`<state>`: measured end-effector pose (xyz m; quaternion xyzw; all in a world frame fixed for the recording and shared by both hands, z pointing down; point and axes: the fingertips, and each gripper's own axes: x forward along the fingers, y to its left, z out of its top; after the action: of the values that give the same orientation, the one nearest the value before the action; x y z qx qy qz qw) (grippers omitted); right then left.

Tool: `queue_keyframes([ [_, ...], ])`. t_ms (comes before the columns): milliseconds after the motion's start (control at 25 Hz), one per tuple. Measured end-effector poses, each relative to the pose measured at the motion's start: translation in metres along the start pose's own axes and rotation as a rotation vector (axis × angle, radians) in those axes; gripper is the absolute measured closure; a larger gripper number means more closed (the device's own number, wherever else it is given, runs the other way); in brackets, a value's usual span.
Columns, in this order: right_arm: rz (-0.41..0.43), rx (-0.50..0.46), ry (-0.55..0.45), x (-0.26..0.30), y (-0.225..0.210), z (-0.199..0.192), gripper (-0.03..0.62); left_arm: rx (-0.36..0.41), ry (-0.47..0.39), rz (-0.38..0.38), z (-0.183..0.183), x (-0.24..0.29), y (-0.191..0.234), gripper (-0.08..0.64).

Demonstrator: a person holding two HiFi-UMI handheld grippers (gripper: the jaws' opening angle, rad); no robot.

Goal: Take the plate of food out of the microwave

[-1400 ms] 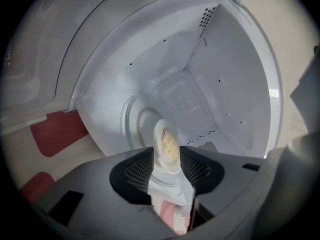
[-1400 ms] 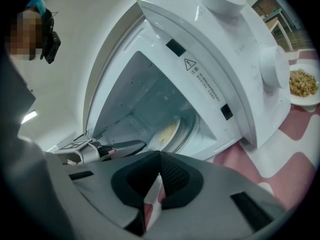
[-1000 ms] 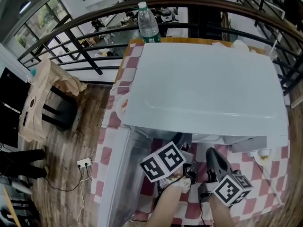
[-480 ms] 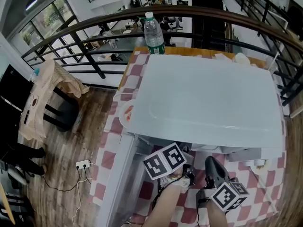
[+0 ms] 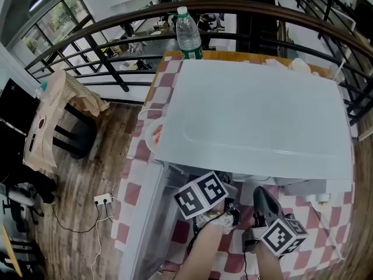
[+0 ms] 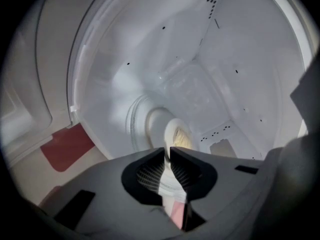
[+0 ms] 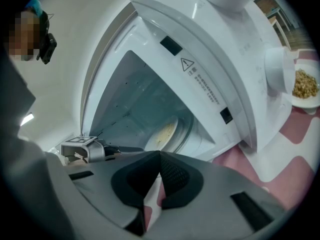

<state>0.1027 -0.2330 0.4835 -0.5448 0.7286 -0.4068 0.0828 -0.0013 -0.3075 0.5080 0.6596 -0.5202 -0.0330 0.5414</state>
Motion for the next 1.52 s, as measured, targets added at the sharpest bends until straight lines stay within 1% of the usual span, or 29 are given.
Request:
queue_keyframes([
  [40, -0.003, 0.0, 0.003, 0.0, 0.0, -0.001, 0.6, -0.003, -0.001, -0.002, -0.001, 0.0, 0.001, 0.517],
  [360, 0.004, -0.006, 0.003, 0.002, 0.004, -0.003, 0.6, -0.083, -0.023, -0.037, -0.002, -0.001, 0.004, 0.52],
  [680, 0.008, -0.004, 0.0, -0.003, 0.007, -0.005, 0.6, -0.129, -0.022, -0.041, -0.022, -0.022, 0.009, 0.522],
  [840, -0.039, 0.013, 0.004, -0.008, 0.008, -0.002, 0.6, -0.152, -0.029, -0.053, -0.032, -0.034, 0.008, 0.522],
  [1000, -0.049, 0.024, -0.002, -0.009, 0.007, -0.001, 0.6, -0.143, -0.037, -0.051, -0.036, -0.04, 0.009, 0.525],
  [1120, -0.052, 0.031, 0.0, -0.009, 0.006, -0.002, 0.6, -0.146, -0.027, -0.061, -0.037, -0.039, 0.01, 0.499],
  [1200, -0.051, 0.044, -0.004, -0.009, 0.005, -0.003, 0.6, -0.144, -0.028, -0.083, -0.037, -0.04, 0.008, 0.492],
  [1320, -0.058, 0.051, -0.011, -0.01, 0.0, -0.003, 0.6, -0.145, -0.03, -0.122, -0.037, -0.041, 0.002, 0.419],
  [1360, -0.066, 0.049, -0.009, -0.011, -0.002, -0.004, 0.6, -0.148, -0.029, -0.128, -0.038, -0.04, 0.001, 0.407],
  [1520, -0.054, 0.059, -0.019, -0.01, -0.004, -0.005, 0.6, -0.17, -0.019, -0.123, -0.041, -0.034, 0.005, 0.385],
])
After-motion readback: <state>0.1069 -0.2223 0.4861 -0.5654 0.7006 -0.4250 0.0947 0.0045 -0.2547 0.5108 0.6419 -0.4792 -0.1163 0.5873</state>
